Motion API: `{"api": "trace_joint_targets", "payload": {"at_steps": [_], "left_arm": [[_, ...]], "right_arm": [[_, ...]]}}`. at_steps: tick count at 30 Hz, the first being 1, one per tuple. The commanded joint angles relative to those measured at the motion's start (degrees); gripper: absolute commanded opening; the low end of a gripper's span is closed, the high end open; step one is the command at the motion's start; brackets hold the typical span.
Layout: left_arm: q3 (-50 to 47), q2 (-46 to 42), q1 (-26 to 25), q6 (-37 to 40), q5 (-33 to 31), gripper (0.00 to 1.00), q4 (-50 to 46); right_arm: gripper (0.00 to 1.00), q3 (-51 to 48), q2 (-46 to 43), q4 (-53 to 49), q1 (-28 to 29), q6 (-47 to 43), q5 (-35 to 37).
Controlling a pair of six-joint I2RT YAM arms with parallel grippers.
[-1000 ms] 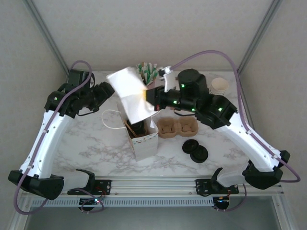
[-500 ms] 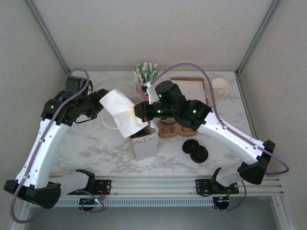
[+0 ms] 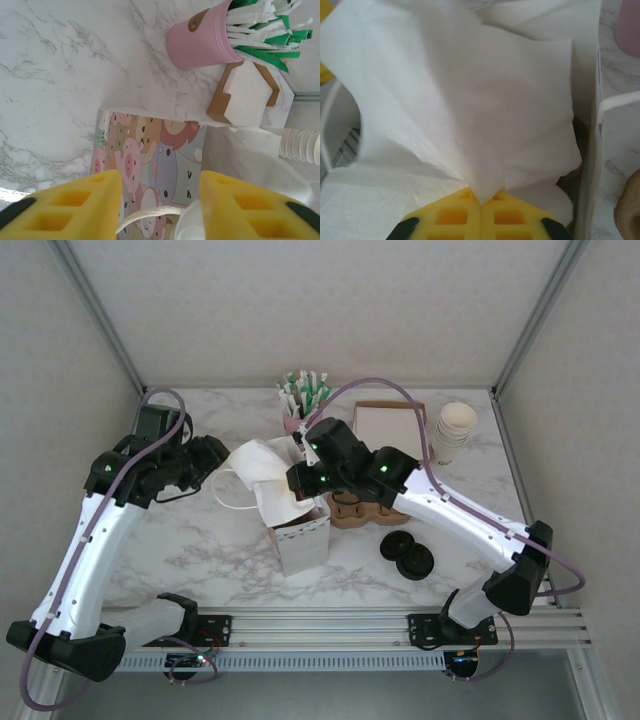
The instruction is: Pack the takeout coffee
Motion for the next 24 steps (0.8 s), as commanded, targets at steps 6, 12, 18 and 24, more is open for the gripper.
{"api": "trace_joint_targets", "payload": {"at_steps": [6,12,18,24], "left_arm": [[-1.60,-1.71,-0.40,-0.53,-0.13,0.29,-1.36],[-1.86,-1.90,-0.44,-0.52,-0.04,0.29,-1.88],[-1.91,-2.17,-0.40,-0.65,-0.35,0.30,-1.88],[-1.64,-1.94,-0.36,-0.69,-0.22,0.30,-1.80]], "right_arm": [[0.16,5.52,5.41,-5.82,2.82,-5.56,6.66],[0.34,9.46,9.76,-10.90,4.31,-8.88,11.50],[0.45,9.99,9.04,-11.03,5.40,-8.77,18.87],[0.53,9.39,3.82,-4.96,5.33,-6.96,19.12]]}}
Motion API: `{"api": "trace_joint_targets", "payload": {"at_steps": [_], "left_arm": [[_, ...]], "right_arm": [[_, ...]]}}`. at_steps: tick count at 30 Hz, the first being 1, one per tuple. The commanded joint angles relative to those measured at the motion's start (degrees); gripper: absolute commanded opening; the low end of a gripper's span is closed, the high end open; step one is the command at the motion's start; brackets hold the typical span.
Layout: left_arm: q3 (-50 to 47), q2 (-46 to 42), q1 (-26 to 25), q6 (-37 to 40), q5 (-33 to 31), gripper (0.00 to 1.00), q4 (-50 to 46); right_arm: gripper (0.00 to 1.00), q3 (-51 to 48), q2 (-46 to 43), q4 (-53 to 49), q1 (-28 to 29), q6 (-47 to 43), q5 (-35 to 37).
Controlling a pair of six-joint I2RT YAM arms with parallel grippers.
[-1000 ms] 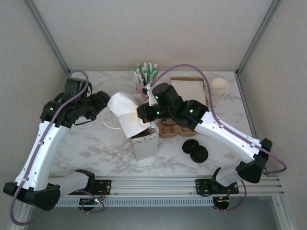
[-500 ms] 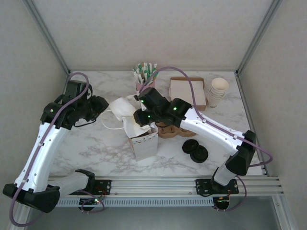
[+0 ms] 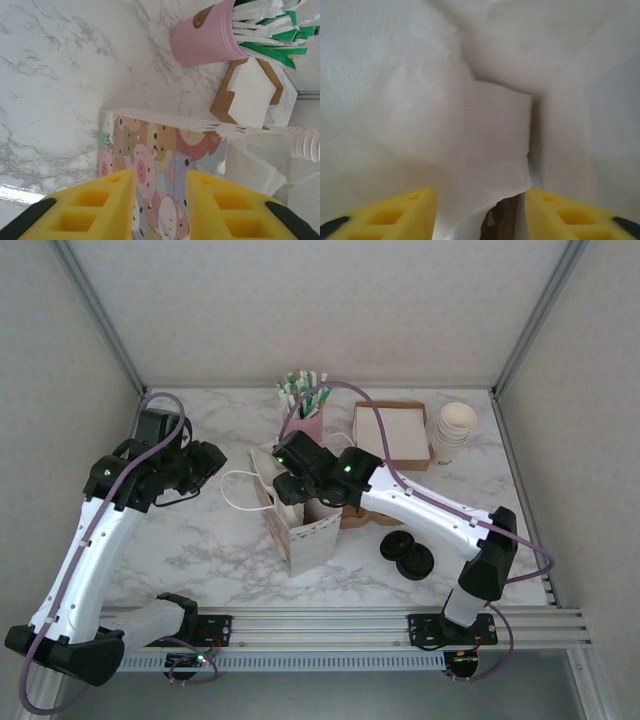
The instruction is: Pack the takeout coffee
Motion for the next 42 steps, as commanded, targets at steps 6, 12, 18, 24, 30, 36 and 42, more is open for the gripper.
{"api": "trace_joint_targets", "payload": {"at_steps": [6,12,18,24,30,36,42], "left_arm": [[-0.16,-0.63,-0.40,-0.45,-0.27,0.30,-1.43],[0.43,-0.64,-0.35,0.12,-0.73,0.32,-1.63],[1.07,-0.64,-0.39,0.89,-1.05,0.37,-2.14],[0.64,-1.03,-0.38,0.98,-1.16,0.38,-2.53],[0.66,-1.52,-0.42,0.93,-1.55,0.38,-2.83],[0.35,-1.64,-0.40,1.07,-1.45,0.38,-2.92],[-0.10,-1.70,-0.43,0.89,-1.29,0.38,-2.54]], "right_arm": [[0.55,-0.36,-9.94,9.73,0.51,2.42,-1.87],[0.57,-1.45,-10.44,11.43,0.45,1.61,-9.10],[0.52,-0.28,-6.84,10.26,1.97,-1.09,-15.76],[0.43,3.15,-2.11,7.68,3.32,-2.40,-16.86],[0.30,3.63,-0.95,7.49,3.41,-2.17,-14.03],[0.15,3.49,-1.80,8.12,3.41,-1.68,-13.09],[0.01,2.95,-2.03,8.08,3.41,-1.92,-11.27]]}}
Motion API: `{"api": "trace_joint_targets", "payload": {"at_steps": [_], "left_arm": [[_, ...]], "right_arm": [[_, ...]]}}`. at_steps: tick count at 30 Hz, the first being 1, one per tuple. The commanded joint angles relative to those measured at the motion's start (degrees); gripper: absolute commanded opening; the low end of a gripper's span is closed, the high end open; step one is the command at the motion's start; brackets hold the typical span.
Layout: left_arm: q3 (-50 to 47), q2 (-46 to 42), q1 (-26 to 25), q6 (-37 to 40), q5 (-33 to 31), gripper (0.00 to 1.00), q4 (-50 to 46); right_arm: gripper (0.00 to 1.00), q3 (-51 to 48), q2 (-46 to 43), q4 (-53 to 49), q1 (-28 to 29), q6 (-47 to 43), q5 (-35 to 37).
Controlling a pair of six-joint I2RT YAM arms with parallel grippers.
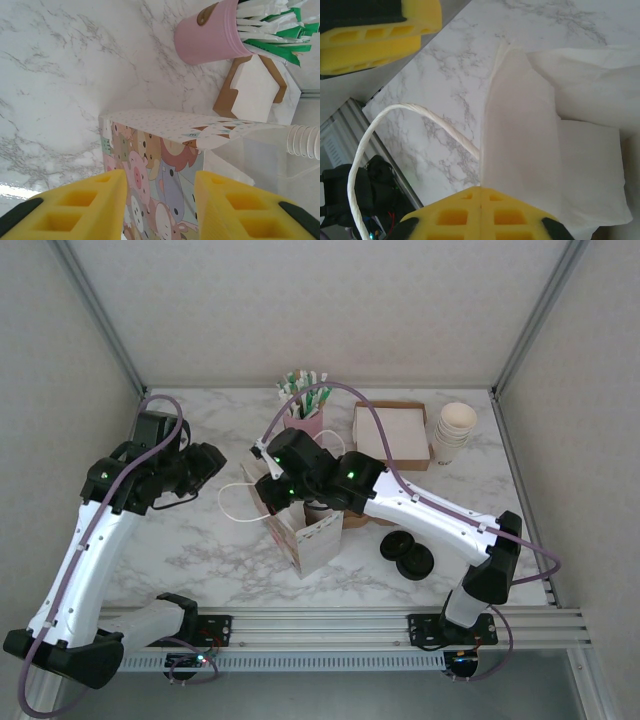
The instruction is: Pack the takeout coffee
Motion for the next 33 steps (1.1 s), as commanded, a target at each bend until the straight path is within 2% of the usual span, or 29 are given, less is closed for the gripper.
{"api": "trace_joint_targets", "payload": {"at_steps": [1,8,12,15,19,26,29,31,33], "left_arm": [[-0.12,-0.93,-0.41,0.63,-1.08,0.38,-1.12],[-0.27,-0.93,-0.36,0.45,-1.37,0.37,-1.14],[-0.47,-1.18,-0.43,-0.02,-1.93,0.37,-1.11],[-0.38,-1.03,-0.43,-0.24,-1.88,0.37,-0.91],[-0.36,-0.85,-0.39,-0.25,-1.79,0.37,-0.71],[-0.23,-1.10,-0.43,-0.11,-2.08,0.38,-0.24],[-0.28,-1.28,-0.43,-0.01,-2.01,0.42,0.29],[-0.28,-1.48,-0.42,0.44,-2.25,0.50,0.95],[-0.35,-2.03,-0.44,0.53,-3.10,0.58,1.89]], "right_arm": [[0.00,1.49,-1.17,-0.16,0.46,-0.83,2.72],[0.00,1.36,-3.07,-0.68,0.46,-1.10,9.43],[0.00,4.44,-1.81,-7.91,0.46,-1.25,14.34],[0.00,7.43,0.65,-14.05,0.45,-1.80,12.58],[0.00,8.03,3.07,-17.46,0.44,-4.07,7.86],[0.00,11.60,7.80,-23.33,0.36,-4.86,9.10],[0.16,12.92,7.21,-22.11,0.42,-5.01,8.68],[0.30,14.07,6.04,-20.32,0.46,-5.39,8.29],[0.39,15.86,4.83,-18.67,0.44,-5.68,8.35]]}}
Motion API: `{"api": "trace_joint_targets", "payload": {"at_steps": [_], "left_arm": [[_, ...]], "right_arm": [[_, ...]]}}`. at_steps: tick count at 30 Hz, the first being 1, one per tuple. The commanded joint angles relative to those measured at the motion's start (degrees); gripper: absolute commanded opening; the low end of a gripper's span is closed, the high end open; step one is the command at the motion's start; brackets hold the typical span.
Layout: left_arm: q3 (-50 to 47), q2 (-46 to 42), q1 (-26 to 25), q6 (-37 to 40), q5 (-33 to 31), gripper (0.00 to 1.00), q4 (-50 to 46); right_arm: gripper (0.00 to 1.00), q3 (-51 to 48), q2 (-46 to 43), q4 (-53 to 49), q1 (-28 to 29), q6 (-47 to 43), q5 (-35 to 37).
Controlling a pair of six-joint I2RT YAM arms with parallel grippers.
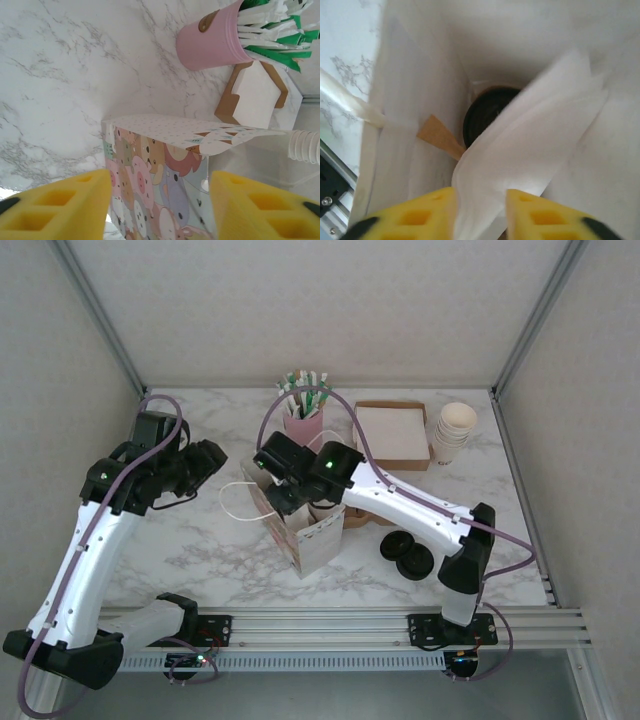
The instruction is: Pack the takeout coffee
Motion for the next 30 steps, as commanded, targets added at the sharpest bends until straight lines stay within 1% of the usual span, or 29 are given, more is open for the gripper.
{"api": "trace_joint_targets", "payload": {"at_steps": [1,5,6,8,9,12,15,17,19,21,22,24,26,28,29,30], "left_arm": [[-0.38,-2.12,-0.43,0.60,-2.22,0.62,2.09],[0.17,-4.07,-0.43,1.98,-5.26,0.72,4.90],[0.36,-4.81,-0.38,2.47,-6.03,0.78,6.35],[0.23,-6.28,-0.39,3.44,-7.30,0.93,9.87],[0.24,-7.05,-0.42,4.17,-8.19,1.00,11.60],[0.31,-8.78,-0.44,5.99,-11.81,1.00,15.76],[-0.82,-9.96,-0.38,6.97,-16.35,1.00,18.82],[-1.75,-10.27,-0.42,7.72,-19.42,1.00,19.85],[-2.72,-10.21,-0.44,10.89,-22.57,1.00,20.13],[-4.09,-10.10,-0.48,15.10,-24.57,1.00,20.43],[-5.11,-10.05,-0.43,17.41,-25.48,1.00,20.74],[-6.95,-9.98,-0.39,19.84,-27.57,1.00,21.39],[-10.10,-10.38,-0.38,20.98,-29.03,1.00,23.48],[-14.33,-11.12,-0.39,23.14,-30.49,1.00,27.17],[-16.20,-11.38,-0.37,24.27,-31.51,1.00,28.48],[-18.38,-11.81,-0.37,25.10,-33.06,1.00,29.95]], "right_arm": [[0.44,5.19,-4.10,2.40,0.42,-0.94,0.12],[0.60,7.23,-8.65,4.86,0.42,-1.14,2.95],[0.65,6.65,-10.69,6.14,0.40,-1.24,4.39],[0.67,4.31,-15.18,9.52,0.37,-2.15,7.22],[0.69,2.58,-17.88,11.60,0.38,-2.54,9.71],[0.76,-6.02,-27.14,20.94,0.37,-4.72,18.04],[0.89,-17.95,-37.43,32.97,0.20,-10.19,26.86],[0.99,-26.11,-43.60,40.59,-0.61,-14.81,30.54],[0.99,-33.61,-48.87,46.21,-2.13,-19.63,33.19],[0.99,-37.99,-52.29,47.67,-4.19,-25.59,35.72],[0.99,-39.48,-53.63,46.18,-5.73,-26.38,37.30],[0.99,-41.66,-55.76,42.56,-9.57,-25.84,39.84],[0.99,-45.57,-58.06,40.72,-14.21,-24.98,40.86],[0.99,-52.03,-61.41,41.14,-19.92,-22.99,40.56],[0.99,-55.06,-62.93,41.74,-21.62,-22.65,39.85],[0.99,-58.33,-64.67,41.99,-25.23,-22.54,38.36]]}}
